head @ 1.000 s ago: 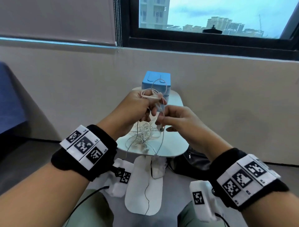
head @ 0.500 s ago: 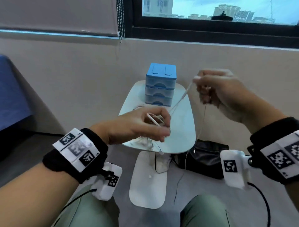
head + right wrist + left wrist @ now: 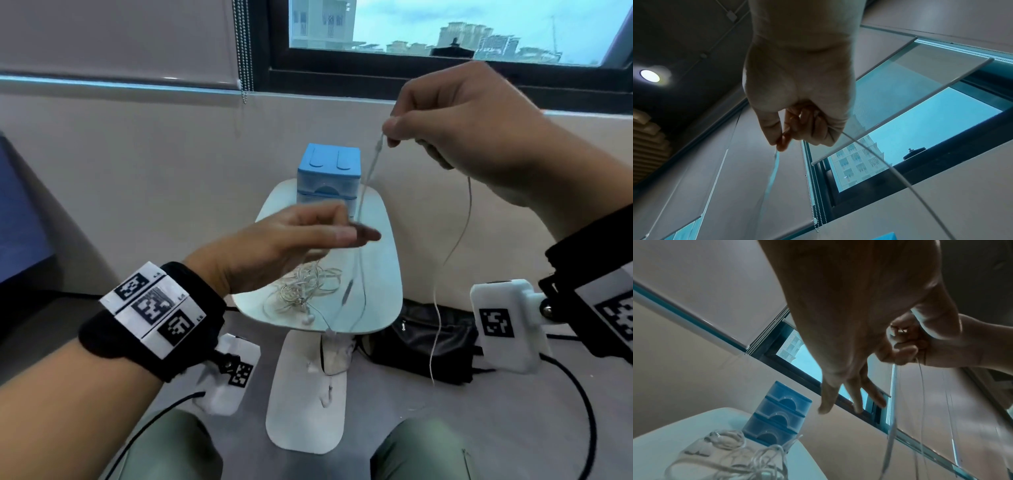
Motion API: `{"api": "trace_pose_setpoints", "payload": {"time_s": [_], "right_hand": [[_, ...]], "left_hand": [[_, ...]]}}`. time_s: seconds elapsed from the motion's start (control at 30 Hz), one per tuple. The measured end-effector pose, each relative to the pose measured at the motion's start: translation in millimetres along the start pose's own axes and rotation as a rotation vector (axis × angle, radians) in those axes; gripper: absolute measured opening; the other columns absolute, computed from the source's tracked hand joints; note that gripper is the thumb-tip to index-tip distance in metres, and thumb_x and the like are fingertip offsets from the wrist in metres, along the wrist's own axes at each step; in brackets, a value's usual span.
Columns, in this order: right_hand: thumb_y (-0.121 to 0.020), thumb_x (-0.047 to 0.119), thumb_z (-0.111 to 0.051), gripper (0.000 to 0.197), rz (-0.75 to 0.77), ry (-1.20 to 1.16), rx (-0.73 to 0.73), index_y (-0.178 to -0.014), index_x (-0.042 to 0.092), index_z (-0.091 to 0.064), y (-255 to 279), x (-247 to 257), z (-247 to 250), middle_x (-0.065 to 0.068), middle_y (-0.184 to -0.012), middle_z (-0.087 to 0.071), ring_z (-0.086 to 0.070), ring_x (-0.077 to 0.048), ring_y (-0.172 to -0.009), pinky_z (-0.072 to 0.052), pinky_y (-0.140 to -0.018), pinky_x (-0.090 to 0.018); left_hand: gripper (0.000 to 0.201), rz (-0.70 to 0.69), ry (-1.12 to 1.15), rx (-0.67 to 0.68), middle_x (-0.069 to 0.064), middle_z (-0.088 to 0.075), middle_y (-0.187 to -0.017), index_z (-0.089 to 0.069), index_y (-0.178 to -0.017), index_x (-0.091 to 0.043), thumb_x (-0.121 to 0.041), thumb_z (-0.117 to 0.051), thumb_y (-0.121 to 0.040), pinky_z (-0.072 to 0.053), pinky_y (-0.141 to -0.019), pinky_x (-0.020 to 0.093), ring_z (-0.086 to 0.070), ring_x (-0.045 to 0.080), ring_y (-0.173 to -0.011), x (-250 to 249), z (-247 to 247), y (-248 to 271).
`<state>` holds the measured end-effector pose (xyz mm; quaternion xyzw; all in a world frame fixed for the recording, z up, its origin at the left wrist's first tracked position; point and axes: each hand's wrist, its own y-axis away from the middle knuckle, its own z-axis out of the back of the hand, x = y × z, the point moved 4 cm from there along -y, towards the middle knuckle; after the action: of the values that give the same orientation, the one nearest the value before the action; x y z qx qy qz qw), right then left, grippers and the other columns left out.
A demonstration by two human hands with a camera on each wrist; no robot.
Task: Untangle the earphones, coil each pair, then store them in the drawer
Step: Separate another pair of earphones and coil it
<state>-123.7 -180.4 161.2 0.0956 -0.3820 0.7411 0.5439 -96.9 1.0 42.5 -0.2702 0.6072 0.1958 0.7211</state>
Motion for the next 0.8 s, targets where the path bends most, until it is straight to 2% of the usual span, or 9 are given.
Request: {"api": "trace_pose_setpoints", "payload": {"time_s": [0.07, 0.17, 0.23, 0.33, 0.43, 0.53, 0.63, 0.73, 0.8], "right_hand": [[-0.097, 0.024, -0.066, 0.017, -0.014, 0.071, 0.063, -0.085, 0.015, -0.074, 2.3, -1.3, -3.7, 0.009, -0.056, -0.056, -0.044, -0.001, -0.049, -0.037, -0.057, -0.025], [-0.096, 0.027, -0.068, 0.016, -0.037, 0.117, -0.011, -0.085, 0.017, -0.075, 2.0, -9.1, -6.3, -0.006, -0.071, -0.061, -0.046, -0.011, -0.062, -0.041, -0.063, -0.029], [-0.094, 0.025, -0.07, 0.016, -0.056, 0.09, -0.157, -0.086, 0.013, -0.075, -0.4, -18.1, -2.2, -0.016, -0.082, -0.067, -0.049, -0.016, -0.067, -0.04, -0.063, -0.029], [-0.093, 0.02, -0.07, 0.016, -0.149, 0.095, -0.267, -0.084, 0.008, -0.073, -0.5, -42.0, 1.1, -0.014, -0.074, -0.062, -0.044, -0.015, -0.06, -0.034, -0.055, -0.025], [-0.092, 0.02, -0.07, 0.014, -0.352, 0.118, 0.031, -0.08, 0.015, -0.072, 8.7, -75.6, -14.8, -0.008, -0.073, -0.06, -0.05, -0.021, -0.065, -0.037, -0.056, -0.027], [-0.089, 0.033, -0.075, 0.024, -0.423, -0.124, 0.503, -0.111, 0.026, -0.07, 35.5, -78.6, -51.4, -0.003, -0.106, -0.072, -0.067, -0.02, -0.092, -0.049, -0.08, -0.035], [-0.087, 0.044, -0.078, 0.044, -0.311, -0.341, 0.617, -0.127, 0.035, -0.063, 47.3, -57.0, -88.3, 0.01, -0.123, -0.071, -0.063, -0.009, -0.118, -0.045, -0.098, -0.035], [-0.099, 0.026, -0.066, 0.015, -0.229, -0.486, 0.495, -0.113, 0.024, -0.069, 40.4, -44.3, -108.9, 0.005, -0.105, -0.075, -0.067, -0.005, -0.098, -0.048, -0.089, -0.023], [-0.102, 0.02, -0.06, 0.013, -0.247, -0.612, 0.44, -0.105, 0.009, -0.066, 34.6, -42.6, -106.2, -0.006, -0.073, -0.062, -0.06, -0.015, -0.07, -0.052, -0.078, -0.03]], "left_hand": [[0.022, -0.063, 0.133, -0.076, 0.019, -0.071, -0.114, -0.039, -0.095, -0.019, -0.015, -0.06, -0.094, -0.04, -0.107, 0.049, -0.07, 0.034, -0.11, -8.6, 3.3, -6.8], [0.025, -0.044, 0.149, -0.205, 0.006, -0.061, -0.076, -0.041, -0.111, -0.019, -0.02, -0.06, -0.095, -0.052, -0.093, 0.047, -0.058, 0.024, -0.064, -9.0, 6.2, -10.9], [0.011, 0.011, 0.065, -0.246, 0.002, -0.046, -0.065, -0.052, -0.105, -0.015, -0.026, -0.054, -0.103, -0.051, -0.079, 0.039, -0.041, 0.018, -0.055, -3.2, 6.6, -9.6], [0.03, 0.116, 0.006, -0.299, -0.002, -0.034, -0.059, -0.058, -0.088, -0.012, -0.027, -0.043, -0.109, -0.039, -0.06, 0.028, -0.028, 0.015, -0.051, 6.5, 7.8, -6.3], [0.03, 0.131, 0.028, -0.31, -0.002, -0.032, -0.059, -0.055, -0.083, -0.014, -0.026, -0.044, -0.109, -0.029, -0.05, 0.023, -0.026, 0.014, -0.05, 2.4, 6.2, -5.9], [0.028, 0.104, 0.02, -0.315, -0.003, -0.034, -0.06, -0.058, -0.086, -0.016, -0.027, -0.045, -0.109, -0.023, -0.045, 0.021, -0.027, 0.011, -0.046, -8.2, 7.9, -10.8], [0.028, 0.115, -0.094, -0.279, -0.004, -0.037, -0.06, -0.062, -0.089, -0.015, -0.026, -0.046, -0.109, -0.02, -0.043, 0.02, -0.026, 0.009, -0.044, -14.5, 4.8, -16.5], [0.026, 0.138, -0.204, -0.285, -0.003, -0.037, -0.06, -0.064, -0.096, -0.011, -0.026, -0.047, -0.108, -0.019, -0.04, 0.02, -0.024, 0.007, -0.042, -19.0, 6.0, -17.4], [0.024, 0.146, -0.183, -0.33, -0.002, -0.038, -0.063, -0.063, -0.096, -0.011, -0.026, -0.049, -0.108, -0.017, -0.04, 0.019, -0.024, 0.008, -0.043, -19.9, 15.3, -14.5]]}}
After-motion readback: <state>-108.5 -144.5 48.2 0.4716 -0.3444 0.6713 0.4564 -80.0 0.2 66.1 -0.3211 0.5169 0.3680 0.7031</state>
